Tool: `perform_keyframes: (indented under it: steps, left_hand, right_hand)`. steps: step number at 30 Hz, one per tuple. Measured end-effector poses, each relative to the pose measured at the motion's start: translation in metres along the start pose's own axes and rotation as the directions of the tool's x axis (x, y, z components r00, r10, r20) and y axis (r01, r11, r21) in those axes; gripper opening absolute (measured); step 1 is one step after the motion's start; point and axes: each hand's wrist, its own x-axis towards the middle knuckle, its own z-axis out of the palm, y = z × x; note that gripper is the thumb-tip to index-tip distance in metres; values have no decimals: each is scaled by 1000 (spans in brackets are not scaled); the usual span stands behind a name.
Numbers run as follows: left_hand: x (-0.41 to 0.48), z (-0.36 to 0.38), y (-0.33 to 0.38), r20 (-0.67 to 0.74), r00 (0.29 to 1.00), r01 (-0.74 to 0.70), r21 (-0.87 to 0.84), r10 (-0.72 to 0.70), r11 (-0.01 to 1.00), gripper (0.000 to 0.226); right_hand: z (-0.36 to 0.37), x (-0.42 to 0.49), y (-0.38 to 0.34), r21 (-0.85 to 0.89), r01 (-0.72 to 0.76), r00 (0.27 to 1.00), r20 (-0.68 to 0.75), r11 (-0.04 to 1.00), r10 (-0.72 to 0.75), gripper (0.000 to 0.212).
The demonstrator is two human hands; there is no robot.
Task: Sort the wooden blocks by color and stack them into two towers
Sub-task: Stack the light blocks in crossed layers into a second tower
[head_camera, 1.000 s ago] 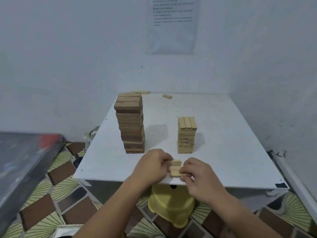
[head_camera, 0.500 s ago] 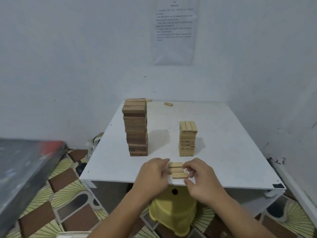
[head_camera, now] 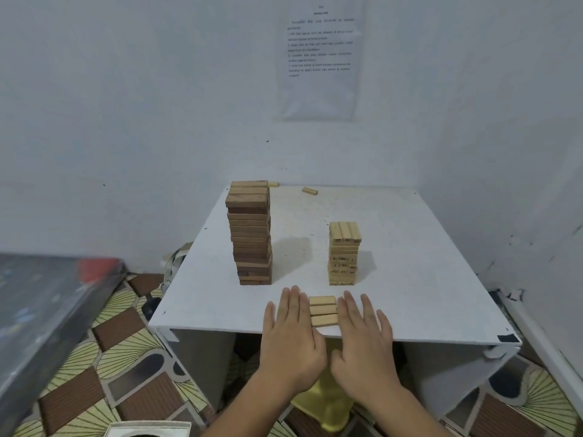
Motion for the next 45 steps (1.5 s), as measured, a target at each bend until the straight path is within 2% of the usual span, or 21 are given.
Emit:
perform_keyframes:
  steps: [8, 12, 15, 17, 19, 22, 25, 30, 35, 39, 45]
  left_hand:
    - [1, -4, -1, 30, 999, -27, 10, 27, 1000, 93]
    - [1, -13, -10, 25, 995, -94, -79, 96, 992, 83]
    - [6, -26, -18, -3, 973, -229, -159, 232, 960, 71]
    - [13, -33, -23, -45, 956, -293, -188, 290, 937, 70]
    - [21, -42, -24, -61, 948, -318, -220, 312, 922, 58]
    - [28, -53, -22, -36, 950, -310, -256, 311, 916, 36]
    - [34, -54, -21, -38, 952, -302, -267, 303, 915, 32]
    - [42, -47, -27, -63, 948, -316, -328, 313, 890, 16]
    - [43, -53, -25, -35, 944, -321, -348, 329, 881, 19]
    - [47, -55, -28, 23, 944, -305, -332, 331, 893, 14]
    - [49, -55, -24, 20, 933, -348, -206, 359, 915, 12]
  right_hand:
    - [-2, 0, 1, 30, 2, 1000, 2, 1000, -3, 87]
    - [-7, -1, 3, 177, -16, 999, -29, 984, 22, 83]
    - [-16, 4, 9, 218, 87, 990, -125, 972, -61, 75]
    - [-21, 13, 15, 235, 177, 983, -91, 956, -160, 69]
    - [-26, 22, 20, 230, 245, 969, -20, 942, -247, 66]
    - [-26, 33, 27, 172, 301, 950, 26, 938, -310, 58]
    - [-20, 39, 32, 184, 285, 956, 17, 941, -293, 48]
    - [-12, 43, 34, 196, 289, 957, -21, 937, -291, 44]
    - [-8, 36, 32, 224, 294, 955, -109, 929, -276, 49]
    - [-4, 37, 36, 238, 328, 941, -165, 914, -294, 38]
    - [-8, 39, 39, 286, 347, 936, -169, 893, -310, 38]
